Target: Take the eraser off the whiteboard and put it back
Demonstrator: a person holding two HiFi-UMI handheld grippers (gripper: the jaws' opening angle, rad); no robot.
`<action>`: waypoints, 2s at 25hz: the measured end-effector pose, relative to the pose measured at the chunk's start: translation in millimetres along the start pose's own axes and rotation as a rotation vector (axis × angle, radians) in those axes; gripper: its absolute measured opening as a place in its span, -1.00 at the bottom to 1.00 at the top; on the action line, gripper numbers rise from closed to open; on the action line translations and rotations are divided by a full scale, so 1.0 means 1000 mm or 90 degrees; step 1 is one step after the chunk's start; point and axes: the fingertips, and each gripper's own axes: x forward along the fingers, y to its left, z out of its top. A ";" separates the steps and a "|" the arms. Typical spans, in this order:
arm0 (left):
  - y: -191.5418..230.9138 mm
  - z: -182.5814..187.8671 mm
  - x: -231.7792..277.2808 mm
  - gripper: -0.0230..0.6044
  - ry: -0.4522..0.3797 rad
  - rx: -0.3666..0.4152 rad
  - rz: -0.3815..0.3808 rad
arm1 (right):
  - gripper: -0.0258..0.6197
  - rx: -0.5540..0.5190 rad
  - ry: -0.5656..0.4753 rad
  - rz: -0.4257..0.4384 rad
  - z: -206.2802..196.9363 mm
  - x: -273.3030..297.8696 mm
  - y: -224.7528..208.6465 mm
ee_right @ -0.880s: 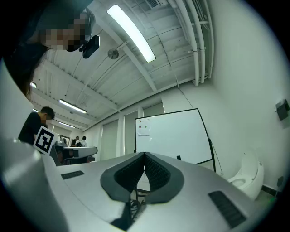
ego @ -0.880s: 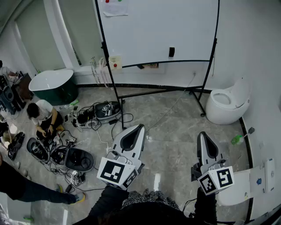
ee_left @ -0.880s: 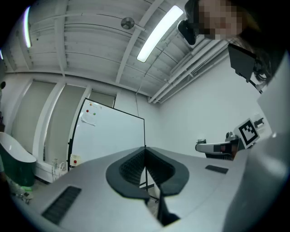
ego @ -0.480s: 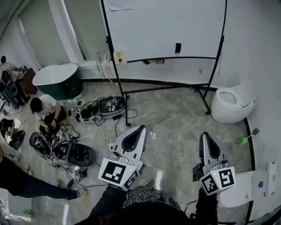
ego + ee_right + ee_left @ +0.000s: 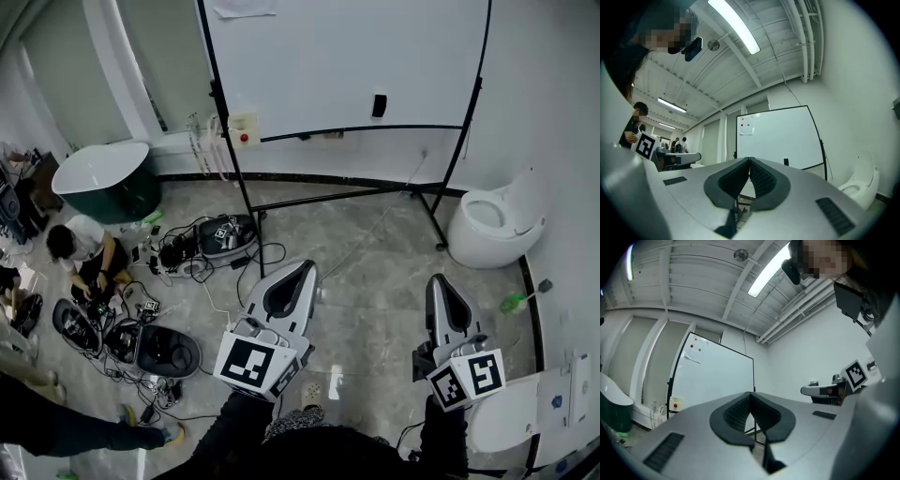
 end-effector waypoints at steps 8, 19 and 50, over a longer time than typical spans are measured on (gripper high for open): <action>0.070 0.001 0.067 -0.91 -0.006 0.005 -0.026 | -0.89 -0.017 -0.009 -0.030 -0.004 0.090 -0.014; 0.105 -0.017 0.127 -0.91 0.006 -0.020 -0.067 | -0.89 -0.011 0.004 -0.043 -0.020 0.154 -0.032; 0.188 -0.067 0.373 -0.91 0.025 -0.023 -0.013 | -0.89 0.013 0.032 0.034 -0.073 0.387 -0.202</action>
